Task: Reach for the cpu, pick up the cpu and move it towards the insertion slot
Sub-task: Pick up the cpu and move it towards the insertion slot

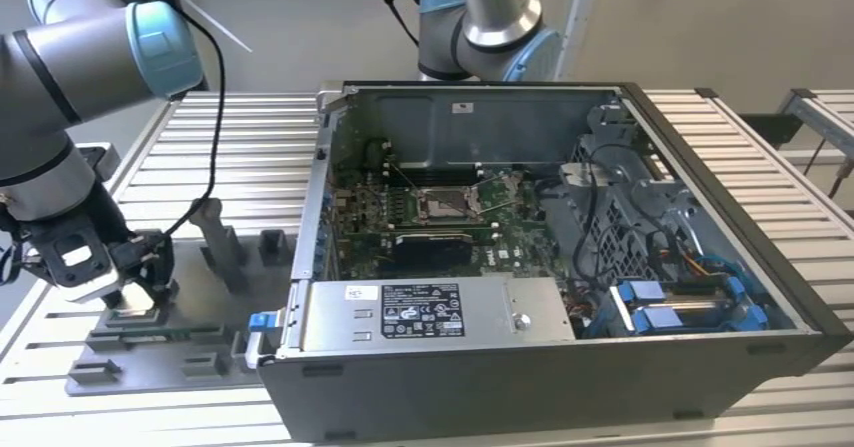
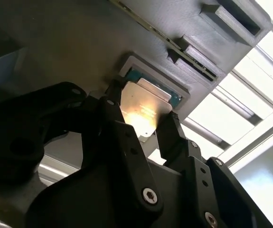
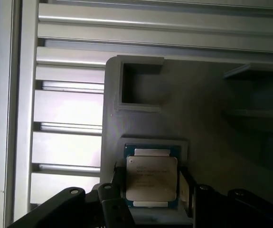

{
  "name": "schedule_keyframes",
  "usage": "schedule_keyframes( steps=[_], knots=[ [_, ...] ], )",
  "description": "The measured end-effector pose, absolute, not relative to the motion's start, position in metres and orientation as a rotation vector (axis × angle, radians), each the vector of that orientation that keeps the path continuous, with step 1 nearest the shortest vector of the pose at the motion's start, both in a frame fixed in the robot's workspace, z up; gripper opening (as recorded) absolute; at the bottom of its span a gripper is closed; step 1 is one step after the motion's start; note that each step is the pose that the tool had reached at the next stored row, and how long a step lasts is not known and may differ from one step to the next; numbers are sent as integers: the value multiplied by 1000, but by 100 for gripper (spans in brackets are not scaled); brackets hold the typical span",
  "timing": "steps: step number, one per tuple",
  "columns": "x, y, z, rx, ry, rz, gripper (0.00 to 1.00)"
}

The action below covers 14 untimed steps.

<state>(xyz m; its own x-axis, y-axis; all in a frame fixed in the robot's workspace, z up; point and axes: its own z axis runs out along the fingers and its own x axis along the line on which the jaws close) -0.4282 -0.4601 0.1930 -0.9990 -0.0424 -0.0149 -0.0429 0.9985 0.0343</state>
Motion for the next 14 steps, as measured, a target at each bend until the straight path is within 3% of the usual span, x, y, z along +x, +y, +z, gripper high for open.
schedule_keyframes(
  steps=[14],
  knots=[
    [-428, -460, 248, -67, 3126, 54, 0]
  ],
)
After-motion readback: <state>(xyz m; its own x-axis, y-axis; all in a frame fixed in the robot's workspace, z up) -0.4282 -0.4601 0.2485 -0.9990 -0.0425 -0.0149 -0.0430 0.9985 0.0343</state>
